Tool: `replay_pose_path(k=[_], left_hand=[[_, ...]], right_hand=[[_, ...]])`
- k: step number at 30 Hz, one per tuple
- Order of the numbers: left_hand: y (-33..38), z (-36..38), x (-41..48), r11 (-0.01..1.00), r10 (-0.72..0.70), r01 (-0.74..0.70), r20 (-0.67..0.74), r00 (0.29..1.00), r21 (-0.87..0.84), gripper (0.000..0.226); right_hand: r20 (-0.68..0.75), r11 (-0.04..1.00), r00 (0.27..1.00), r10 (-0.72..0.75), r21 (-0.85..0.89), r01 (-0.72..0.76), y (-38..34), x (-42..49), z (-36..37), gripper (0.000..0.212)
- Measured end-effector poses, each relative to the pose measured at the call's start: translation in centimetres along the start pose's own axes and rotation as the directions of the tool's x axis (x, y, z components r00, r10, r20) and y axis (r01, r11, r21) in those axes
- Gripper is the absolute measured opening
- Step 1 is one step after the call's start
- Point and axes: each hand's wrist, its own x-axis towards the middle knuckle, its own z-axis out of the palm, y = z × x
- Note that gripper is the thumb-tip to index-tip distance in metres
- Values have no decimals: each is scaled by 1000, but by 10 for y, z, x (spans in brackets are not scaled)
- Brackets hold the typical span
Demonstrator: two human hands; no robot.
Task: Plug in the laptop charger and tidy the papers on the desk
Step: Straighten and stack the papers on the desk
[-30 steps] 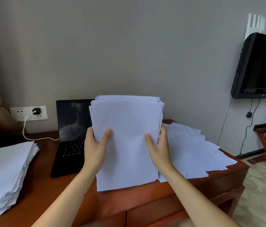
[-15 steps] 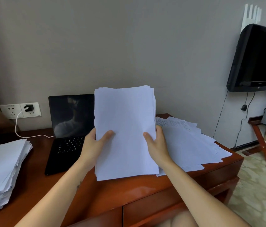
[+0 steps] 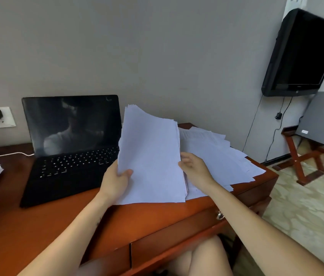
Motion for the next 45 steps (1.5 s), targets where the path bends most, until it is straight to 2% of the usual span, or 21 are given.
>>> replay_pose_path(k=[2,4,6,8,14,18,23,27,29,34,38,42,45], left_hand=[[-6,0,0,998,60,-58,-49,997,38,33],[-6,-3,3,993,96,-89,-88,992,78,34],[-7,-4,6,997,60,-53,-117,991,61,33],[-9,-5,7,997,41,-31,-141,989,68,32],[-15,-19,5,999,38,-28,-241,970,45,33],[-18,-23,4,1000,4,2,-239,971,24,34],[-18,-23,3,1000,-10,7,-230,973,-12,34],[-20,-23,3,1000,-5,-1,-224,975,-28,34],[-20,-24,3,999,-6,-2,-221,975,-35,32],[-21,-24,3,1000,-9,3,-222,975,-27,33],[-21,-23,2,1000,-14,8,-223,975,-26,36],[-21,-23,2,999,-16,9,-218,976,-31,38],[-21,-23,3,1000,-20,14,-216,976,-27,37]], right_hand=[[-2,977,999,-46,-209,45,18,-3,-17,36],[40,903,994,-98,-416,106,29,-8,-36,43],[115,796,991,-69,-593,124,37,-18,-53,58],[183,739,983,7,-663,118,41,-27,-65,72],[182,638,981,70,-764,96,45,-19,-67,80],[205,591,971,124,-801,94,40,-3,-67,89],[194,566,980,51,-814,132,45,-3,-66,85],[228,421,973,-36,-880,222,49,-7,-65,74],[261,381,965,-39,-889,256,49,-8,-65,72],[346,433,937,49,-853,292,38,-4,-76,79],[394,356,919,5,-860,366,39,2,-77,76],[389,398,921,-1,-845,357,45,1,-81,74],[435,306,900,-25,-854,421,43,1,-84,76]])
